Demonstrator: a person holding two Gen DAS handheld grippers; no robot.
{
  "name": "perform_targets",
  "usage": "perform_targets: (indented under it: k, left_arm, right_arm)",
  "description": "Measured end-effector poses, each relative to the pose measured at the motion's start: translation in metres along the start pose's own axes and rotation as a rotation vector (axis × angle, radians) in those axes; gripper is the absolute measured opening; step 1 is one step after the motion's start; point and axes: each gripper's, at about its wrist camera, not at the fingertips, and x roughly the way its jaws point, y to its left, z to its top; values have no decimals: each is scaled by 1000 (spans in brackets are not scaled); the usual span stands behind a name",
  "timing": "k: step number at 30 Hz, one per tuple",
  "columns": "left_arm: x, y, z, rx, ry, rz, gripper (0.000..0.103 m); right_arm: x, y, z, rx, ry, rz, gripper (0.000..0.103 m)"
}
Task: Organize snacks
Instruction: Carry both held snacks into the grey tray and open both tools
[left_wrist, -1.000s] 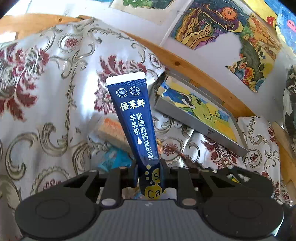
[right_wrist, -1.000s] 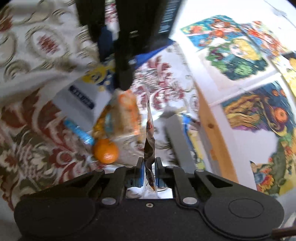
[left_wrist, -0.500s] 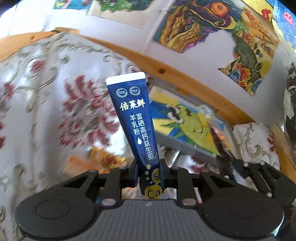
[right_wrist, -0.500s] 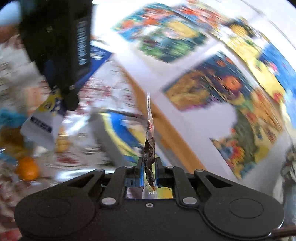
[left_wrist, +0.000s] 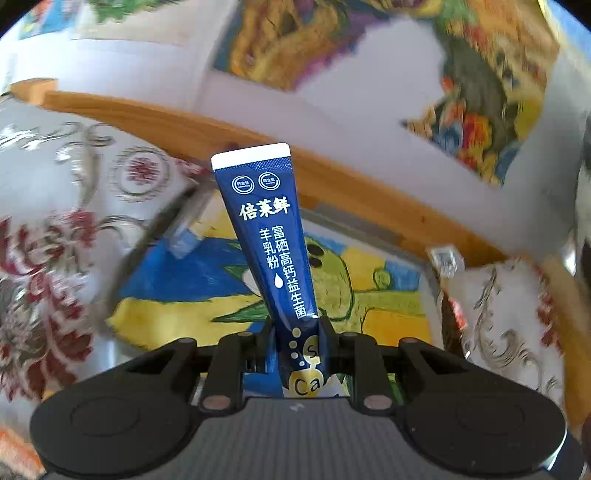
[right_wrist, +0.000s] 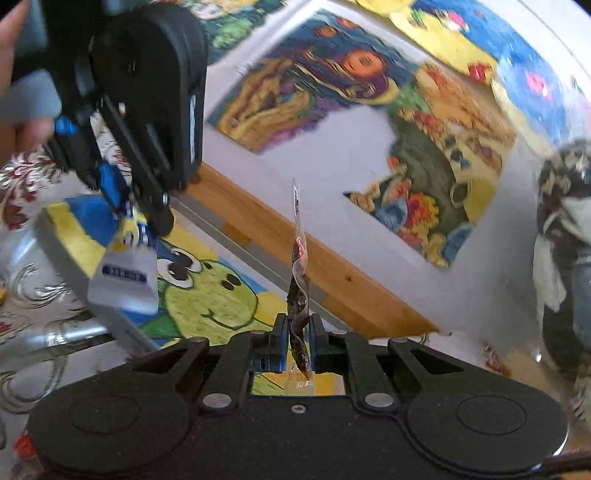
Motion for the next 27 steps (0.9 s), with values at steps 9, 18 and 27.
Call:
perform_targets:
  k: [9,18,27]
  left_arm:
    - [54,-16,5,7,115,21,24]
    - [76,-13,1,-19,152,54,25]
    - [71,-8,-5,-40,151,78,49]
  right_arm:
    - [32,-8,-9,68,89,56,11]
    - [42,-10,-14,96,134,99,12]
    - [43,-7,-15,98,146,124,31]
